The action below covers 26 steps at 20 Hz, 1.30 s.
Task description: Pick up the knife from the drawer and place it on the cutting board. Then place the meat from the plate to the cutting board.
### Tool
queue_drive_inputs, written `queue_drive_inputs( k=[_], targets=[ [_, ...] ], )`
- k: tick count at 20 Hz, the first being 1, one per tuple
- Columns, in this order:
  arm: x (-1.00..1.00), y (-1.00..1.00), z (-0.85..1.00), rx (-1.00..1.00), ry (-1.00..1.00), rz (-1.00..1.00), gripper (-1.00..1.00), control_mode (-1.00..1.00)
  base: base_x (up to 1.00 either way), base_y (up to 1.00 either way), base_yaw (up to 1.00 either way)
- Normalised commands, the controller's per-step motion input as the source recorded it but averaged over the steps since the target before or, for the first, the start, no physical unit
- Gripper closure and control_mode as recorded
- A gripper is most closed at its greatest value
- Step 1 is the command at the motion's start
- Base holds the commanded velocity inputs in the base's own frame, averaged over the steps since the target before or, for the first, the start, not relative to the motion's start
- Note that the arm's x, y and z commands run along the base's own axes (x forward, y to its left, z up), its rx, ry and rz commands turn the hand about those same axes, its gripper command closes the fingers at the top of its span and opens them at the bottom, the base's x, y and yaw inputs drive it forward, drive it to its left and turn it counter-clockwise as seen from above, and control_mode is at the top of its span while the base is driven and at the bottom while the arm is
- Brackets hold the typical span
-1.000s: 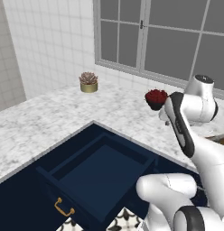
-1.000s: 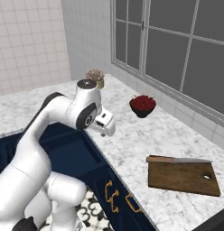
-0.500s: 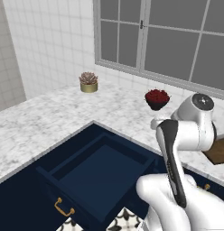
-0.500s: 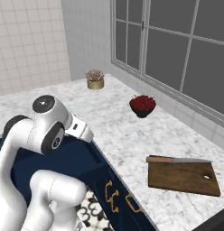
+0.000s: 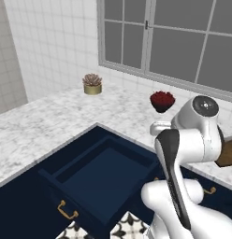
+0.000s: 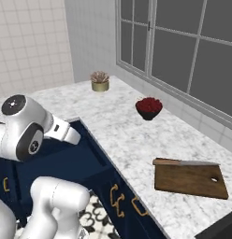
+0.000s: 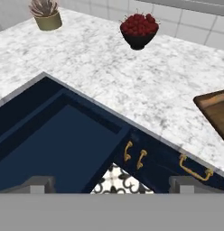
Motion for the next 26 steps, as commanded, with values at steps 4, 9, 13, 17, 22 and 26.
queue_drive_inputs(
  k=[4,9,13,17,22,26],
  targets=[
    [0.00,0.00,0.00,0.00,0.00,0.00,-1.00,1.00,-1.00,-0.03,0.03],
    [0.00,0.00,0.00,0.00,0.00,0.00,-1.00,1.00,-1.00,0.04,0.09],
    [0.00,0.00,0.00,0.00,0.00,0.00,-1.00,1.00,-0.86,-0.16,-0.13],
    [0.00,0.00,0.00,0.00,0.00,0.00,-1.00,1.00,-0.20,-0.22,-0.83],
    [0.00,0.00,0.00,0.00,0.00,0.00,-1.00,1.00,0.00,-0.16,-0.93],
    [0.00,0.00,0.00,0.00,0.00,0.00,-1.00,1.00,0.00,-0.51,-0.82]
  ],
)
